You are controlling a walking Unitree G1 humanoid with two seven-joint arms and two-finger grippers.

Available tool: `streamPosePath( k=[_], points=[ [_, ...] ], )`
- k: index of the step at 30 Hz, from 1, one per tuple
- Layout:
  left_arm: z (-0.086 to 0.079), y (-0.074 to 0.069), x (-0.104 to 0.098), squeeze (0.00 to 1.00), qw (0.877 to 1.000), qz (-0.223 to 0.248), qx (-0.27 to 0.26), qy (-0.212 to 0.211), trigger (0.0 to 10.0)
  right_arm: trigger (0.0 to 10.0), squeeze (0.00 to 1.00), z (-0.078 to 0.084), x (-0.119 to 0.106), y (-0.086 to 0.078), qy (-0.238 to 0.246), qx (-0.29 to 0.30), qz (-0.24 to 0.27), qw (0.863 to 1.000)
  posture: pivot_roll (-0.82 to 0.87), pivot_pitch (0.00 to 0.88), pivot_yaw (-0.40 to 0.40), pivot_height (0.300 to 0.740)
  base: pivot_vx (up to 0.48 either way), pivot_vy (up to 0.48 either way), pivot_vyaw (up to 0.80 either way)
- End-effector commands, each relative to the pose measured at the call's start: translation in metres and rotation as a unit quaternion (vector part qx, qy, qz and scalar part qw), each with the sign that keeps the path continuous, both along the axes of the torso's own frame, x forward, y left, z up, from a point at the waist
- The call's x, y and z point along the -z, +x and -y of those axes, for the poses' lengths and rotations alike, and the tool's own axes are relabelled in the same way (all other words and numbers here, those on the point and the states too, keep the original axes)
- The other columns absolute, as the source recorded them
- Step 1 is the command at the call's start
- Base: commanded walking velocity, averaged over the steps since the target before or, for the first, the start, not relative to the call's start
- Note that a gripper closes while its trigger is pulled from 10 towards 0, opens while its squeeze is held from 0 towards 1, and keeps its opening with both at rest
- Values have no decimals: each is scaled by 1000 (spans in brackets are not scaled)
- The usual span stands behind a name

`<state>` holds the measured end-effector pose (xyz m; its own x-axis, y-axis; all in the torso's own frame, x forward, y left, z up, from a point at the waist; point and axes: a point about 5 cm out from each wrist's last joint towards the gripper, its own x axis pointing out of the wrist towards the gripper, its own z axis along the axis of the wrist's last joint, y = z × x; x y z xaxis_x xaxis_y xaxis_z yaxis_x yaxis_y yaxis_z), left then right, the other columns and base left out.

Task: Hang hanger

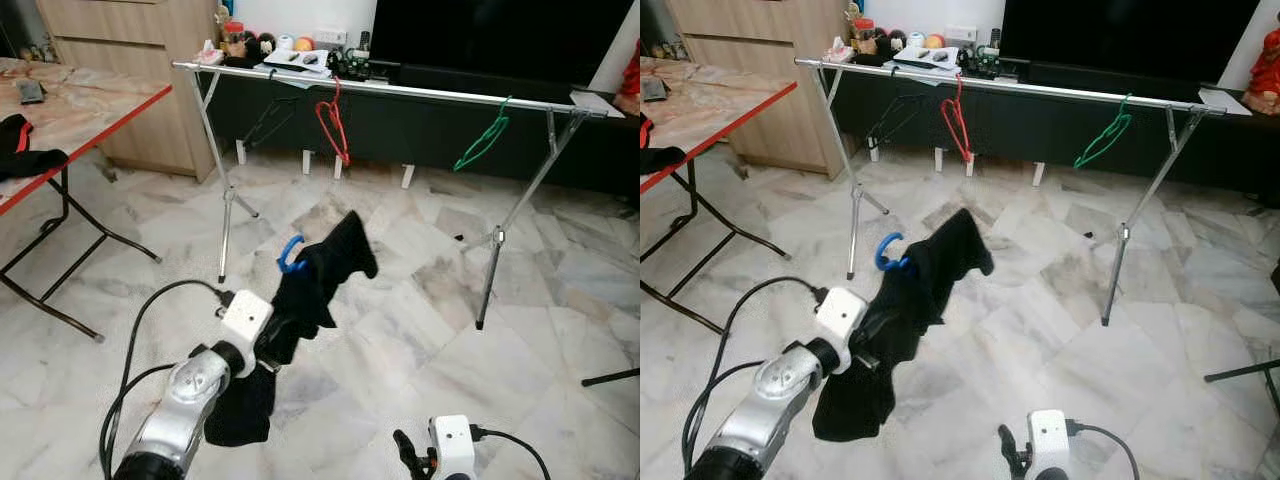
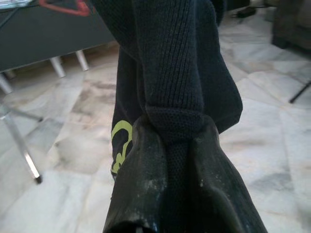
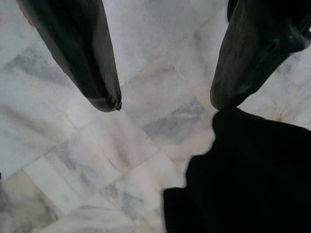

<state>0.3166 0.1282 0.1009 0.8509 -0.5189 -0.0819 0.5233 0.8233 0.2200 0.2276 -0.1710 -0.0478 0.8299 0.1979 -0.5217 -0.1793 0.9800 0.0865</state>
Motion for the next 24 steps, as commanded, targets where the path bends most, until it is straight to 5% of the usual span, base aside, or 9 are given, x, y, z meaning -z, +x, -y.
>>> streamPosePath(
  k=[1,7,16,24],
  points=[
    [10,0,-6,0,999,13,33,4,10000,10000,0,-1,-1,0,10,-7,5,1000,74,70,-55,740,0,0,0],
    [13,0,-6,0,999,11,43,6,10000,10000,0,-2,-2,1,5,-18,14,1000,74,70,-55,740,0,0,0],
    [15,-1,-4,0,999,9,51,10,10000,10000,0,7,-4,0,0,56,34,998,76,68,-62,740,0,0,0],
    [17,-2,-4,0,998,9,55,11,10000,10000,0,8,-7,0,50,93,59,993,75,63,-66,740,0,0,0]
  ],
)
